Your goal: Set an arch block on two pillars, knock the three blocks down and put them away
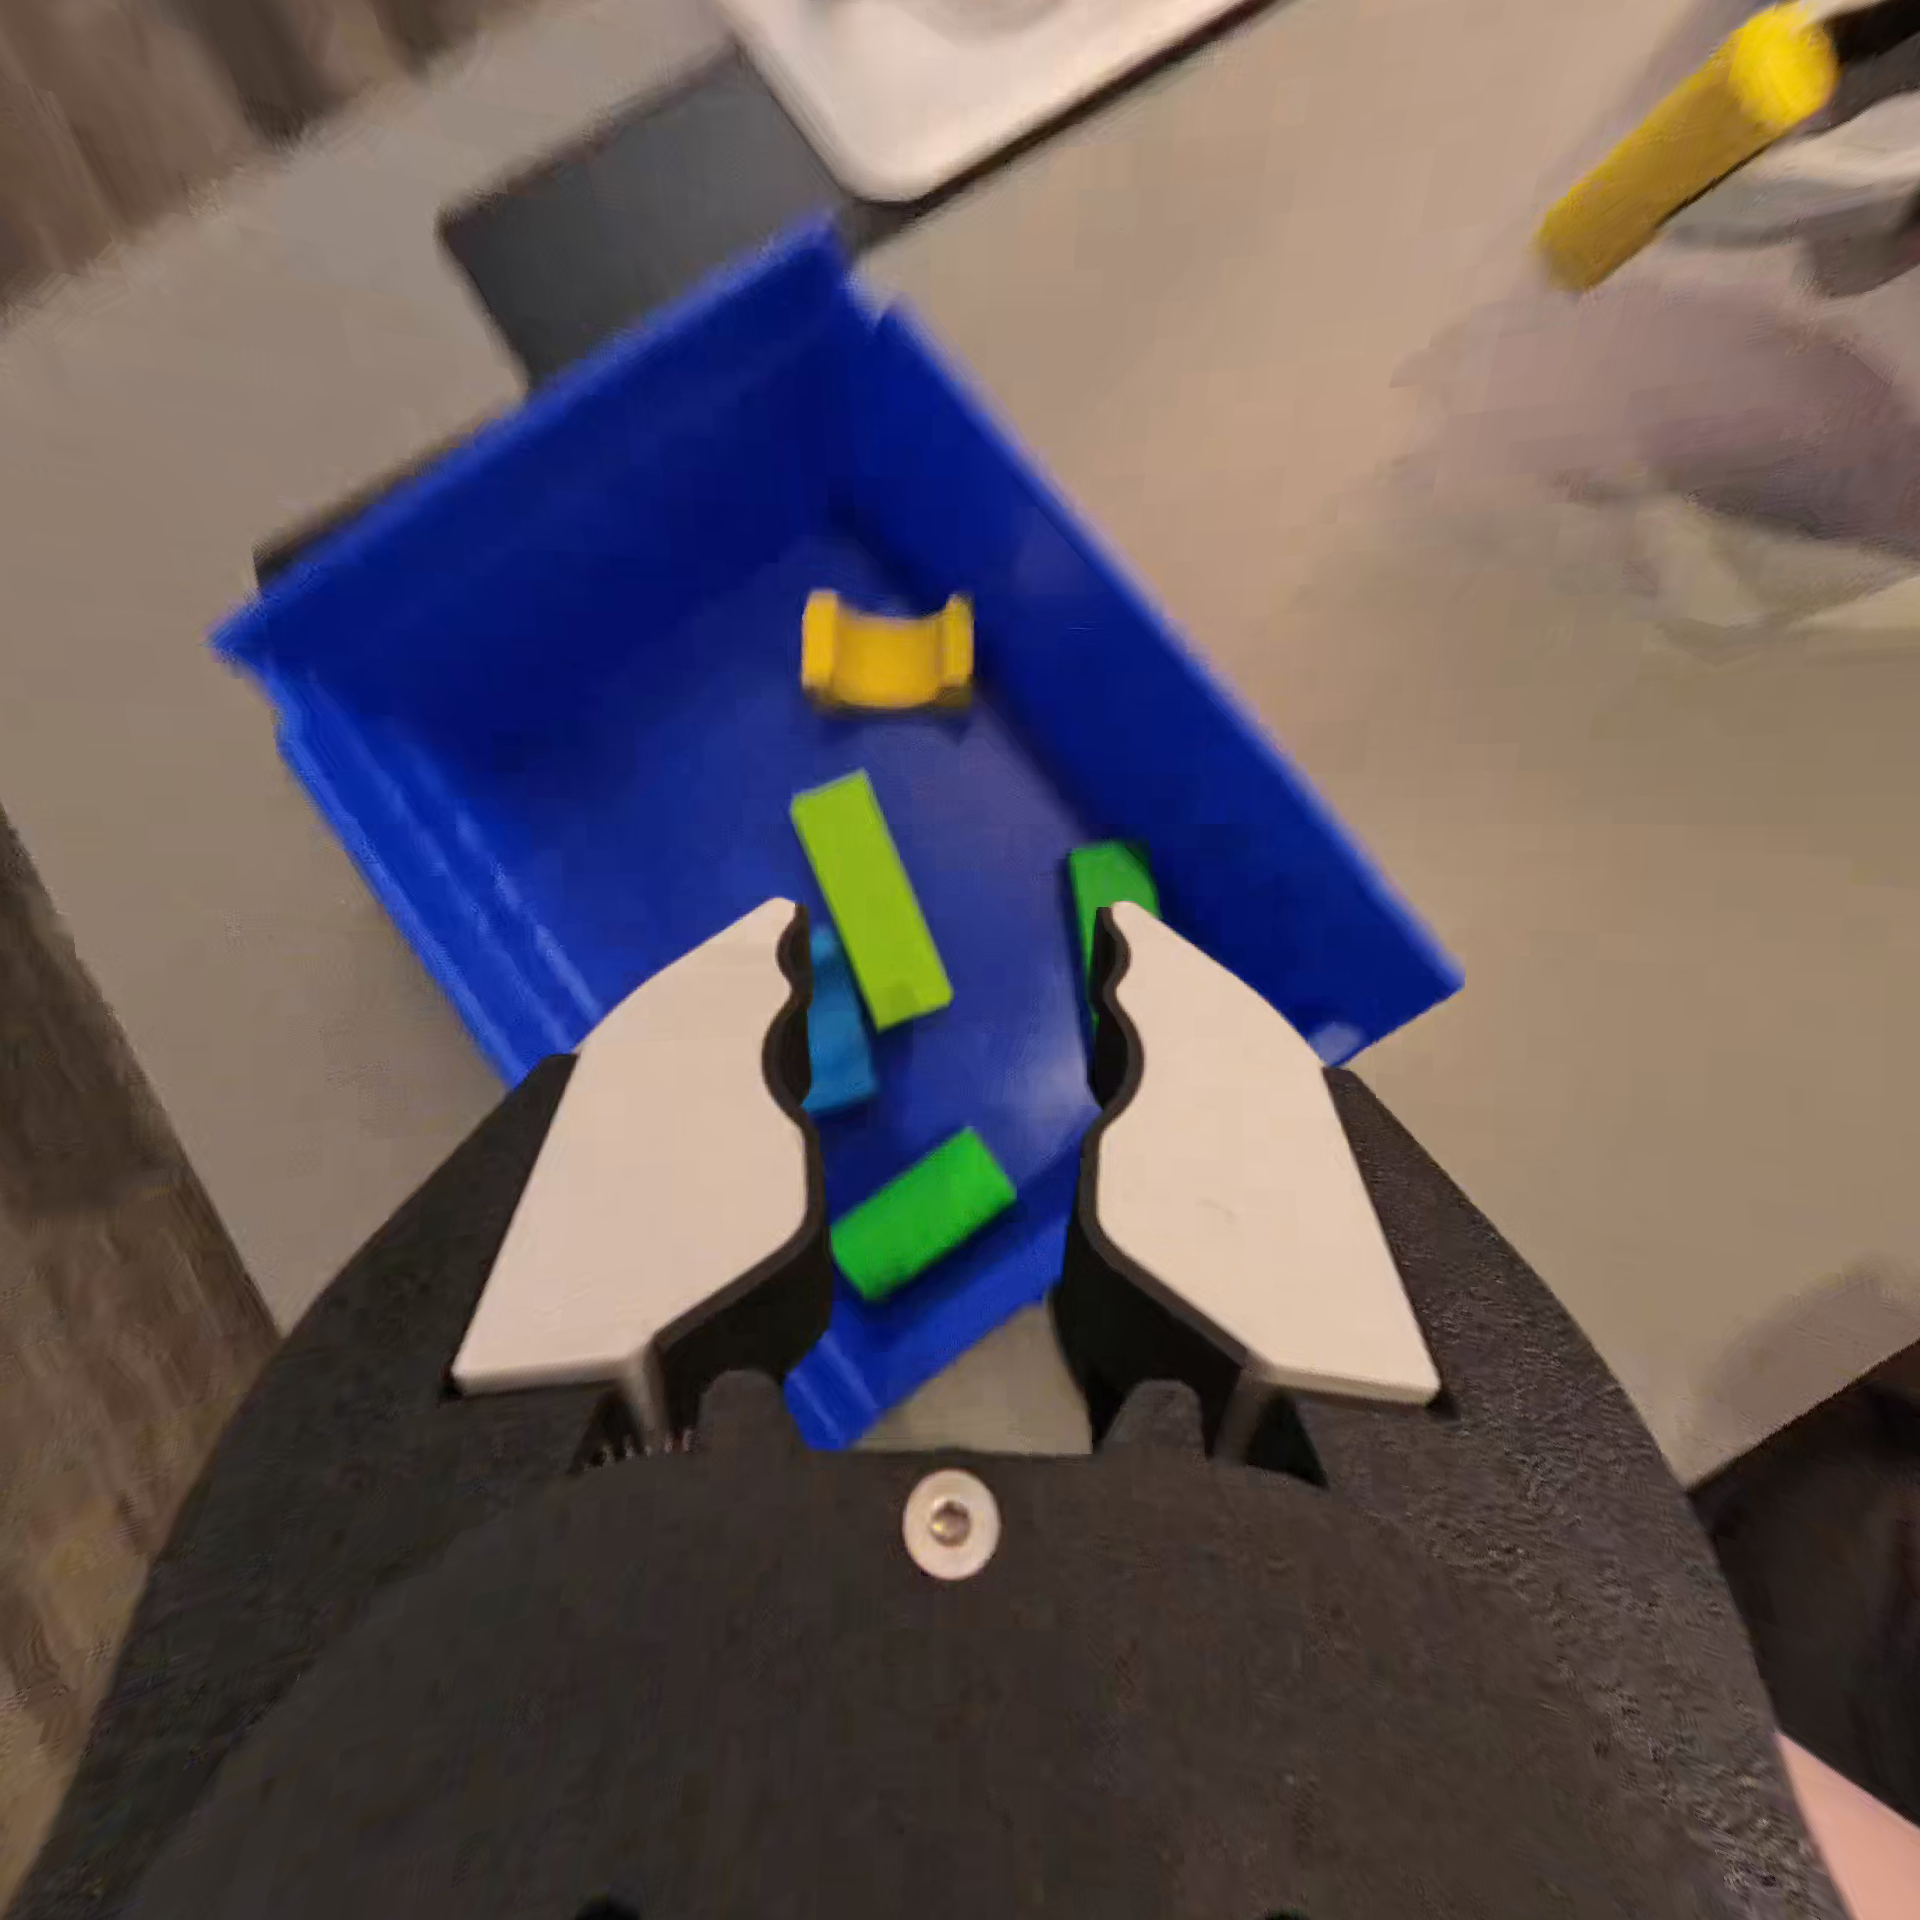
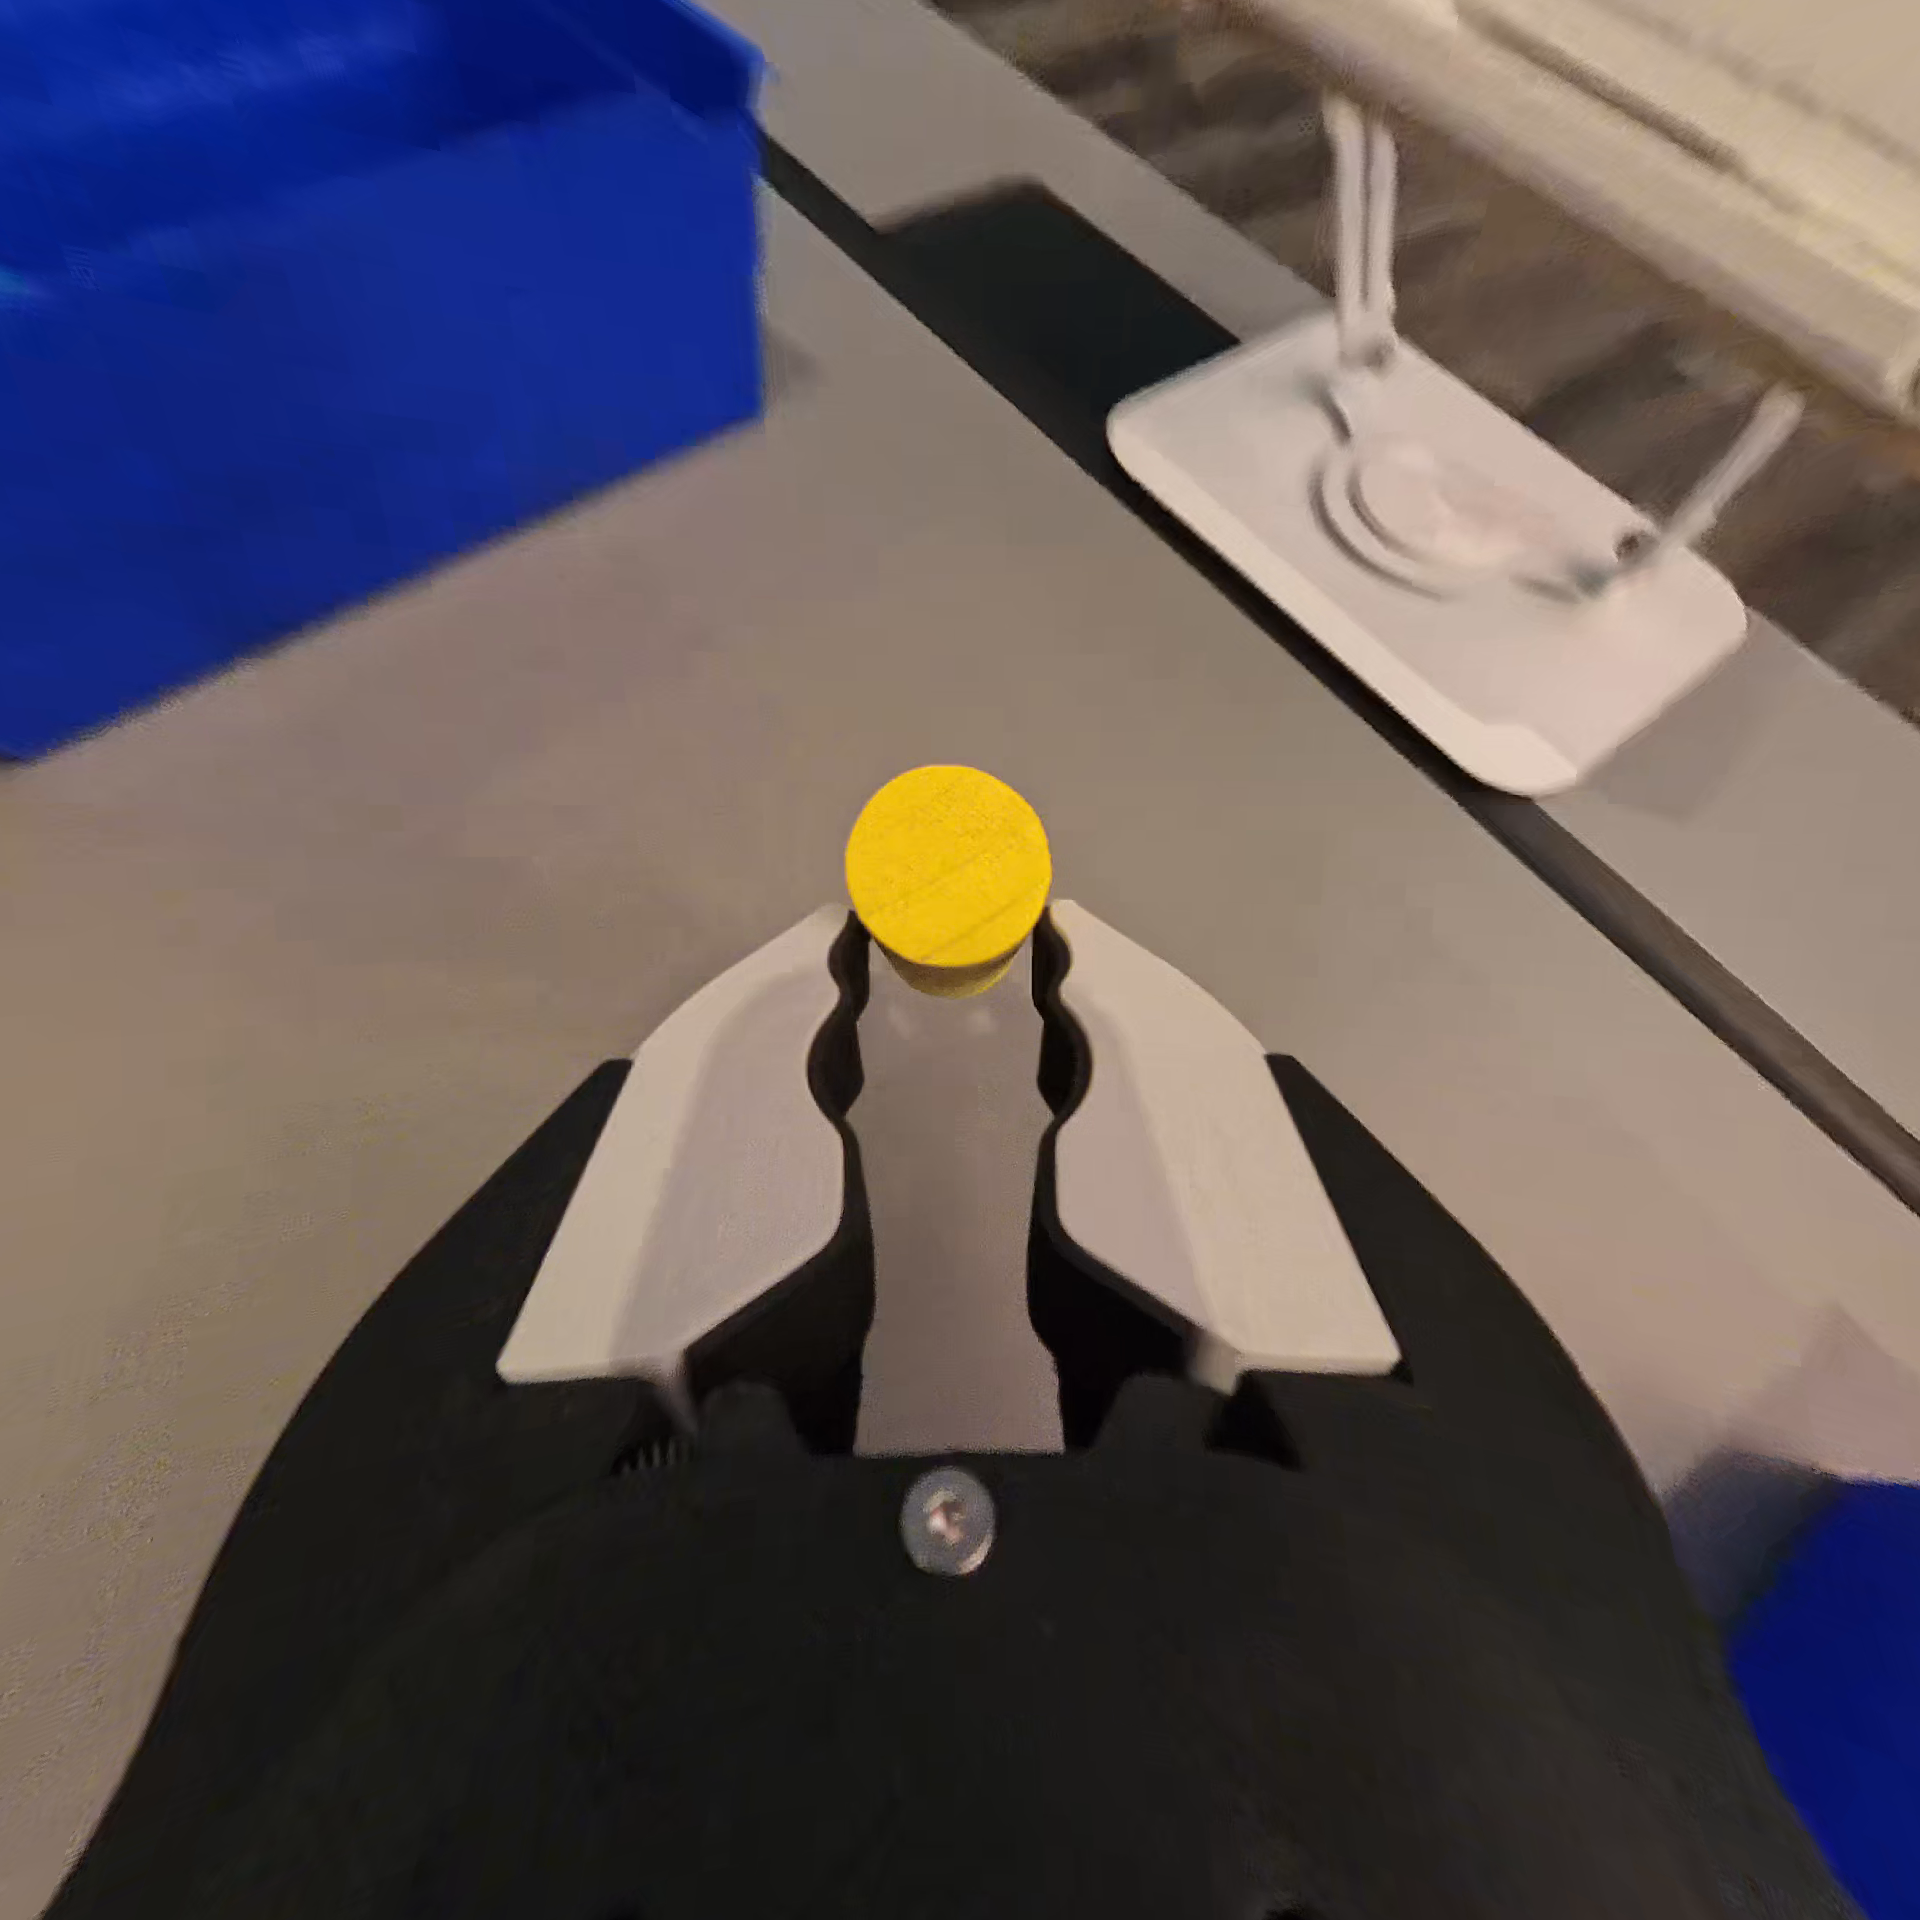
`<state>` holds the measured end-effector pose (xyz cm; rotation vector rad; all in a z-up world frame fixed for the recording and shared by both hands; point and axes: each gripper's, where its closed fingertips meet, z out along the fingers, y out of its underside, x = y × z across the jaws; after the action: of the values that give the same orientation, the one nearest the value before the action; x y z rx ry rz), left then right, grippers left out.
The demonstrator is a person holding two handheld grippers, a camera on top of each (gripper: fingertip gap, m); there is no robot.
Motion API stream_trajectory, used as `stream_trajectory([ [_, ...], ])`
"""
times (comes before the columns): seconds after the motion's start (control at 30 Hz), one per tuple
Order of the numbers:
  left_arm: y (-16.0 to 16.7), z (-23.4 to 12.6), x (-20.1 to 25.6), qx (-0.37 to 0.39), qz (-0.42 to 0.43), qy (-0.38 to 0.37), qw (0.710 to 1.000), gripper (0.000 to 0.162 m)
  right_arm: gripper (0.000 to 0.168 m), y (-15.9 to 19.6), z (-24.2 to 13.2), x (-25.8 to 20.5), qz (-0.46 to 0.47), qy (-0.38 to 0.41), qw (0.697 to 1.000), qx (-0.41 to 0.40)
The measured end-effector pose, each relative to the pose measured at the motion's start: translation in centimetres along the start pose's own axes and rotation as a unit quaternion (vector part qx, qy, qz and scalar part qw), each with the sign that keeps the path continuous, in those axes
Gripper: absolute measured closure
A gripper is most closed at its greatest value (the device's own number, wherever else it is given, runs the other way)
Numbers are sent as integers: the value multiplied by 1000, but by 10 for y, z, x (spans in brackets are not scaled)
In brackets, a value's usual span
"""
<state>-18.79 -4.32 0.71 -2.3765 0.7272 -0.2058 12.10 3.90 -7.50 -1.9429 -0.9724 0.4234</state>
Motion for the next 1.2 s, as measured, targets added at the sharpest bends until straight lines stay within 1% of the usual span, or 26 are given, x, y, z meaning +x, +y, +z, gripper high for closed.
stream_trajectory([
  [0.07, 24, 6, -12, -53, -41, -6, 998, 114, 137, 17, 9, 13, 16, 19, 999, -26],
  [0.13, 49, 13, -9, -123, -69, 12, 990, 119, 137, 31, 15, 23, 36, 28, 998, -45],
  [0.17, 60, 16, -6, -154, -74, 17, 985, 118, 137, 38, 18, 26, 45, 28, 997, -54],
  [0.23, 79, 21, -11, -214, -82, -11, 973, 117, 137, 47, 22, 31, 63, 28, 996, -65],
  [0.33, 95, 29, -15, -278, -111, -43, 953, 116, 137, 50, 25, 33, 87, 16, 994, -57],
  [0.43, 108, 37, -16, -331, -121, -65, 934, 106, 137, 50, 24, 33, 85, 10, 995, -56],
  [0.6, 131, 47, -7, -419, -119, -69, 898, 98, 137, 51, 23, 33, 68, 14, 995, -66],
  [0.67, 137, 50, -7, -441, -129, -73, 885, 97, 137, 52, 22, 32, 65, 14, 995, -71],
  [0.73, 140, 51, -9, -448, -138, -82, 879, 96, 132, 52, 21, 33, 66, 17, 995, -73],
  [0.83, 146, 48, -12, -465, -151, -98, 867, 91, 122, 44, 17, 35, 60, 29, 996, -62],
  [0.9, 153, 47, -10, -483, -161, -98, 855, 85, 120, 37, 13, 35, 49, 31, 997, -54],
  [1.0, 160, 50, -9, -501, -168, -94, 844, 89, 119, 27, 7, 32, 36, 30, 998, -39],
  [1.2, 166, 57, -8, -522, -173, -94, 830, 89, 119, 14, 0, 24, 12, 23, 999, -25],
])
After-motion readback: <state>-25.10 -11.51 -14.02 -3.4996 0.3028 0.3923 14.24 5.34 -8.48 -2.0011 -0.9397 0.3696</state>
